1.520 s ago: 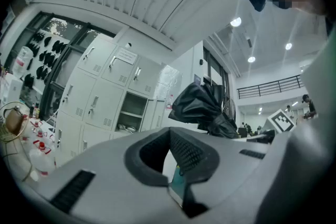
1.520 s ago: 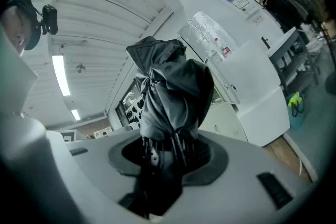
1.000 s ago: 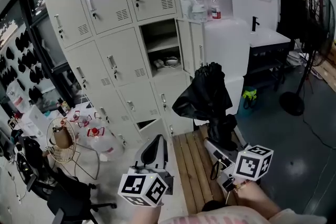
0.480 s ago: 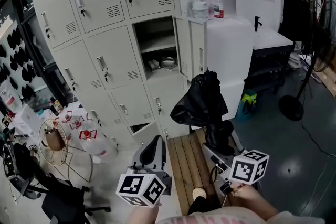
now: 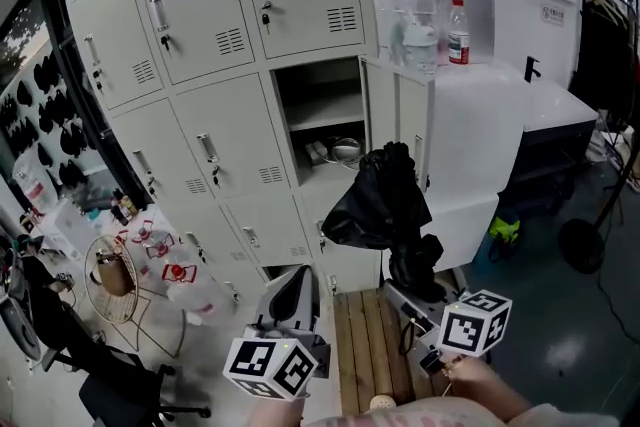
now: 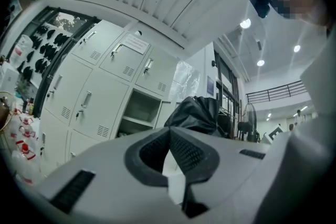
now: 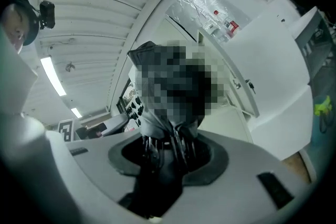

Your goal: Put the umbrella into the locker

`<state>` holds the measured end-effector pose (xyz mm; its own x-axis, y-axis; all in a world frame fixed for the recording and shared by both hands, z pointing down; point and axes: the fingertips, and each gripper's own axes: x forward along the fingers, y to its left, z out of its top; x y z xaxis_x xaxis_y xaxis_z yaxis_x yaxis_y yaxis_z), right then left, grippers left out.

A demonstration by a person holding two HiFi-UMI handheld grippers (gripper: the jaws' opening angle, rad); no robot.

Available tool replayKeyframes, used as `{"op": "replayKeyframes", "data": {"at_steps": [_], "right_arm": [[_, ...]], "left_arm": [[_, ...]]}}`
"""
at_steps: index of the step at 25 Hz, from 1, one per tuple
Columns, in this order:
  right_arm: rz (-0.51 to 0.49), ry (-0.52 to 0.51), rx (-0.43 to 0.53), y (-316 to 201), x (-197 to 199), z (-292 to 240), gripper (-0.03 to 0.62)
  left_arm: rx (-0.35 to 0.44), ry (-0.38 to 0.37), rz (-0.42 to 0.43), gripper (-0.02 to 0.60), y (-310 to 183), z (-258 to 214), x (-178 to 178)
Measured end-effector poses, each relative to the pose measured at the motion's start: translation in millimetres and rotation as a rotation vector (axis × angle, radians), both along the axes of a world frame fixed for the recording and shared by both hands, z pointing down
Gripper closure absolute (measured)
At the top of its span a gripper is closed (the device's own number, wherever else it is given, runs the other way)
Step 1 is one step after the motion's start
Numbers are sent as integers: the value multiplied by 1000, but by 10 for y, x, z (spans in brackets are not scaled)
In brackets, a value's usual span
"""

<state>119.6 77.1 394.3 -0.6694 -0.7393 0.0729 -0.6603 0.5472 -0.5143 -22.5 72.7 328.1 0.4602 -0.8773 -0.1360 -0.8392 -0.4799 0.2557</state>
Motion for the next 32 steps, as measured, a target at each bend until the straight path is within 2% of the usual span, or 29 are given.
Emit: {"op": "replayKeyframes", "data": {"at_steps": [6,10,17,25,32], "right_arm": [[-52,4,44,-476,29,-152,428],[-68,24,34,-732,51,-84,428],[-71,42,-55,-1070,53,281,428],[-75,54,-63,-1584,-108,394,428],[-35,19,-82,-2211,-239,290,428]], "left_arm": [[12,25,-46,580,-448,-71,27],[28,39,-66,580,-693,-24,71],[-18,72,-60,580,-1012,213,80],[-37,66,-51,580,-1567,328,-21],[-8,58,-16,580,-2201,133,-158]]}}
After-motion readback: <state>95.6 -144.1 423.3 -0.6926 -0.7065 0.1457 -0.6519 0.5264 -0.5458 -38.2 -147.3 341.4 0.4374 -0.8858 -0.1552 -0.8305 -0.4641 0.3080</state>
